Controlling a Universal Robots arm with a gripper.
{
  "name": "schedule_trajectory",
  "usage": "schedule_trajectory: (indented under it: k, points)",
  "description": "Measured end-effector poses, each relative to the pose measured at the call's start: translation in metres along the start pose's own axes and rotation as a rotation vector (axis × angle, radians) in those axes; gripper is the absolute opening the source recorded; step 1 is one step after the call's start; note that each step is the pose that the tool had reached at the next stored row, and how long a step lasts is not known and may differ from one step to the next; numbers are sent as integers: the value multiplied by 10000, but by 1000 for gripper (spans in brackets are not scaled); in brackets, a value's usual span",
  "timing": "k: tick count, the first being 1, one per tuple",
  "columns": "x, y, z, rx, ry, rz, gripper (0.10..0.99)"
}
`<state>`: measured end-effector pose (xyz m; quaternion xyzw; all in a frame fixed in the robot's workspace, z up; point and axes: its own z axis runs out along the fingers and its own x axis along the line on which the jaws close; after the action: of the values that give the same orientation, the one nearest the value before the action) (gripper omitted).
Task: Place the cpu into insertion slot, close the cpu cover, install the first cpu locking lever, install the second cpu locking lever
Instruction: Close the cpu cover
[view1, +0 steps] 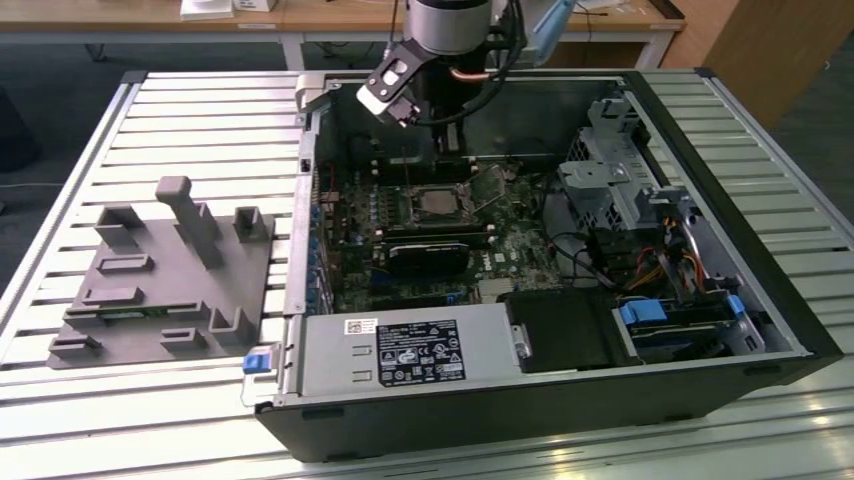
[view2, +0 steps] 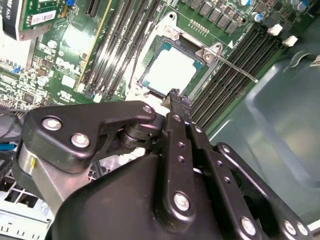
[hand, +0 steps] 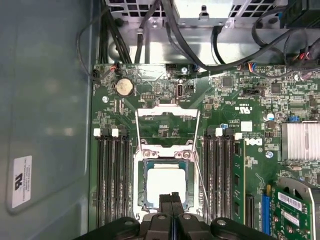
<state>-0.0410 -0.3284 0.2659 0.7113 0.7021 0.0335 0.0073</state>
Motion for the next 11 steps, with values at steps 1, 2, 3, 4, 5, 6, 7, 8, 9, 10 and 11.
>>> schedule_trajectory:
  k: [1, 2, 3, 4, 5, 6, 7, 8, 9, 10, 11]
  points:
    - [-6, 3, 0, 9, 82, 5, 106]
    - [-9, 11, 0, 25, 204, 14, 106]
    - [-9, 26, 1, 50, 334, 22, 106]
    - [-9, 45, 2, 86, 426, 29, 106]
    - [-8, 71, 4, 133, 463, 33, 106]
    - [-7, 100, 6, 184, 470, 37, 106]
    - [-8, 130, 7, 236, 467, 40, 106]
    - [-7, 160, 9, 279, 467, 41, 106]
    - [-7, 193, 11, 312, 467, 40, 106]
    - [-7, 222, 13, 328, 468, 33, 106]
    - [-7, 242, 13, 334, 468, 18, 106]
